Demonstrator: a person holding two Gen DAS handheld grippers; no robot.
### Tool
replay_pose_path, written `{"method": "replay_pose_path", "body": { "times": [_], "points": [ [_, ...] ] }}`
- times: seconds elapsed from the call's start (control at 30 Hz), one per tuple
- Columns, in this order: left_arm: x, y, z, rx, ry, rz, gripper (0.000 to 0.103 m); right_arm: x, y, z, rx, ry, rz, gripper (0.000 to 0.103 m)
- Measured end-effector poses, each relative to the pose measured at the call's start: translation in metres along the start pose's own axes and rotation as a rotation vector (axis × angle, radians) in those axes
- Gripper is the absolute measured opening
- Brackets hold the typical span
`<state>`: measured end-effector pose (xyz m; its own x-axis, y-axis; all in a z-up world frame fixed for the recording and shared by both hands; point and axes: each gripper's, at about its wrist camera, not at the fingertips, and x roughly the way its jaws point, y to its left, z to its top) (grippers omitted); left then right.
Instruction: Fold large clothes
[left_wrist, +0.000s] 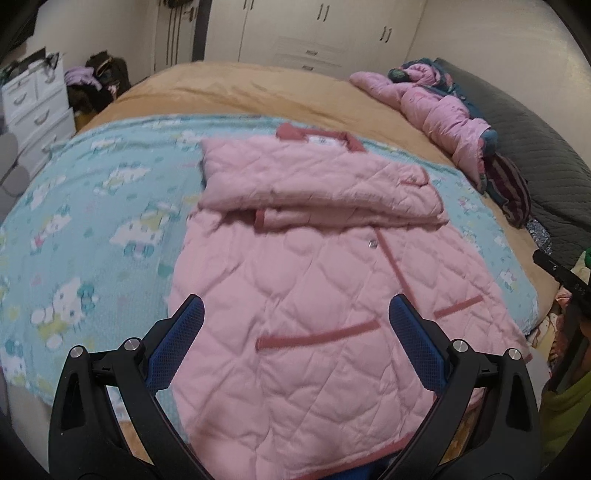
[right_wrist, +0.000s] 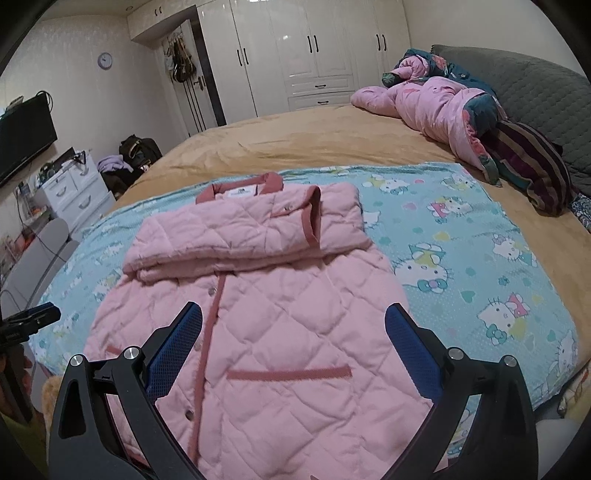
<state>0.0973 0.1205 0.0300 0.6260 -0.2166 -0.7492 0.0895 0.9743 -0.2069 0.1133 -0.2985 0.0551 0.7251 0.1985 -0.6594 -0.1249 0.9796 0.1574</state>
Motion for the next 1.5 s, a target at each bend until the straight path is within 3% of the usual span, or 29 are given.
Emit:
{"method": "replay_pose_path", "body": {
  "times": [0.6, 1.07, 1.5],
  "points": [
    [0.009, 0.048, -0.073, -0.091, 0.177, 0.066, 0.094, 0.002, -0.058, -0.059, 0.015, 0.112, -0.013, 0.099],
    [0.028, 0.051, -0.100, -0.079, 0.268, 0.071, 0.094, 0.004, -0.070, -0.094, 0.023, 0.192, -0.025, 0.099],
    [0.030, 0.057, -0.111, -0.074, 0.306, 0.075, 0.094, -0.009, -0.076, -0.101, 0.039, 0.189, -0.037, 0.099]
  ]
}}
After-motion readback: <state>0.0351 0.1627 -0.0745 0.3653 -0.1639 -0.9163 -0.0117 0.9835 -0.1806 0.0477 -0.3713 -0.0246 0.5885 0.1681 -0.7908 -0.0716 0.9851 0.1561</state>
